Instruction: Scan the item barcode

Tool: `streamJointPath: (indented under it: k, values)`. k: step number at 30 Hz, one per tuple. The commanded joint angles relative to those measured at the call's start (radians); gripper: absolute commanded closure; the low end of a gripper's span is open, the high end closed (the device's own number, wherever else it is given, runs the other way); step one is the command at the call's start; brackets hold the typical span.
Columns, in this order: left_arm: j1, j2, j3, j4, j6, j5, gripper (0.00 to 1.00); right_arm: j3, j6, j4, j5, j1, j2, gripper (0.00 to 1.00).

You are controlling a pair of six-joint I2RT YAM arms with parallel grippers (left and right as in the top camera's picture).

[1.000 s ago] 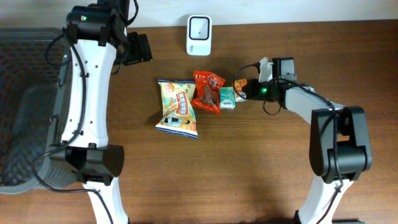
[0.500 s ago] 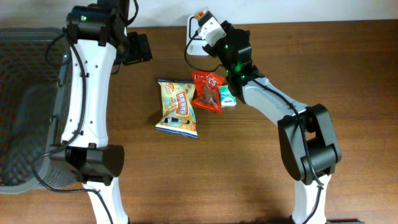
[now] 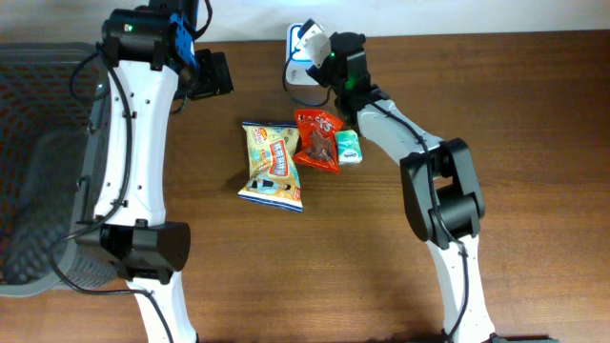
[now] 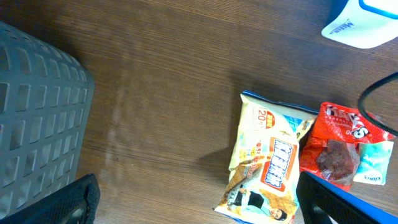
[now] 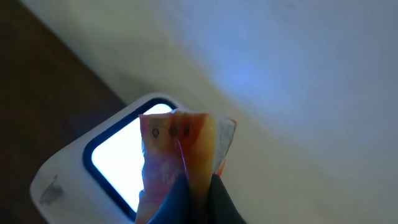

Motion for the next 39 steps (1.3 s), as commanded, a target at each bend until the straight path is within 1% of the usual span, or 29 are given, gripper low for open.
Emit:
streamJointPath:
  k: [1,2,4,5,6,7,8,9,10,11,13,14,15,17,19,20,21,22,23,25,26,29,30,31,32,34,35,37,39]
  values:
    - [-0.001,0.003,0.000,-0.002,0.015,-0.001,0.01,0.024,0.012,0.033,0.051,0.011,0.011,0.96]
    - [-0.001,0.003,0.000,-0.002,0.015,-0.001,0.01,0.027,0.025,0.079,0.142,0.012,0.006,0.96]
    - [-0.001,0.003,0.000,-0.001,0.015,0.000,0.01,0.051,0.126,0.181,0.413,-0.006,-0.024,0.96]
    - [-0.001,0.003,0.000,-0.002,0.015,-0.001,0.01,0.060,0.127,0.180,0.517,-0.045,-0.057,0.96]
    - [-0.001,0.003,0.000,-0.002,0.015,0.000,0.01,0.060,0.149,0.163,0.599,-0.080,-0.081,0.96]
    - [-0.001,0.003,0.000,-0.002,0.015,0.000,0.01,0.060,0.182,0.097,0.661,-0.128,-0.109,0.96]
    - [-0.001,0.003,0.000,-0.001,0.015,-0.001,0.01,0.060,0.232,-0.027,0.695,-0.188,-0.138,0.96]
    - [-0.001,0.003,0.000,-0.002,0.015,-0.001,0.01,0.060,0.309,-0.157,0.693,-0.248,-0.163,0.96]
    - [-0.001,0.003,0.000,-0.001,0.015,-0.001,0.01,0.060,0.436,-0.330,0.673,-0.338,-0.189,0.96]
    - [-0.001,0.003,0.000,-0.001,0.015,-0.001,0.01,0.060,0.519,-0.480,0.596,-0.438,-0.205,0.96]
    - [-0.001,0.003,0.000,-0.002,0.015,-0.001,0.01,0.060,0.636,-0.661,0.490,-0.602,-0.208,0.96]
    - [-0.001,0.003,0.000,-0.002,0.015,-0.001,0.01,0.060,0.701,-0.756,0.389,-0.719,-0.207,0.96]
    - [-0.001,0.003,0.000,-0.001,0.015,0.000,0.01,0.060,0.702,-0.821,0.265,-0.853,-0.206,0.96]
    - [-0.001,0.003,0.000,-0.002,0.015,0.000,0.01,0.056,0.702,-0.857,0.150,-1.026,-0.198,0.96]
    - [-0.001,0.003,0.000,-0.001,0.015,-0.001,0.01,0.043,0.701,-0.866,0.121,-1.124,-0.192,0.94]
    - [-0.001,0.003,0.000,-0.002,0.015,-0.001,0.01,0.042,0.701,-0.860,0.122,-1.168,-0.185,0.67]
    - [-0.001,0.003,0.000,-0.002,0.015,0.000,0.01,0.039,0.700,-0.870,0.106,-1.199,-0.181,0.48]
    - [-0.001,0.003,0.000,-0.002,0.015,-0.001,0.01,0.027,0.700,-0.874,0.065,-1.212,-0.180,0.04]
    - [-0.001,0.003,0.000,-0.001,0.015,-0.001,0.01,0.019,0.700,-0.885,-0.024,-1.213,-0.180,0.01]
    - [-0.001,0.003,0.000,-0.001,0.015,-0.001,0.01,0.016,0.700,-0.906,-0.201,-1.188,-0.180,0.01]
    - [-0.001,0.003,0.000,-0.002,0.015,0.000,0.01,0.016,0.693,-0.917,-0.340,-1.154,-0.180,0.01]
    - [-0.001,0.003,0.000,-0.001,0.015,-0.001,0.01,0.016,0.674,-0.948,-0.619,-1.007,-0.180,0.01]
    - [-0.001,0.003,0.000,-0.002,0.015,-0.001,0.01,0.016,0.663,-0.985,-0.707,-0.929,-0.180,0.01]
    - [-0.001,0.003,0.000,-0.001,0.015,-0.001,0.01,0.016,0.663,-1.032,-0.722,-0.848,-0.180,0.09]
    - [-0.001,0.003,0.000,-0.002,0.015,-0.001,0.01,0.011,0.663,-1.062,-0.721,-0.764,-0.180,0.27]
    - [-0.001,0.003,0.000,-0.002,0.015,0.000,0.01,-0.012,0.663,-1.068,-0.676,-0.601,-0.180,0.28]
    - [-0.001,0.003,0.000,-0.001,0.015,-0.001,0.01,-0.020,0.663,-1.067,-0.615,-0.537,-0.180,0.28]
    - [-0.001,0.003,0.000,-0.002,0.015,-0.001,0.01,-0.069,0.663,-1.029,-0.476,-0.357,-0.180,0.28]
    - [-0.001,0.003,0.000,-0.002,0.015,-0.001,0.01,-0.097,0.674,-0.990,-0.404,-0.263,-0.179,0.39]
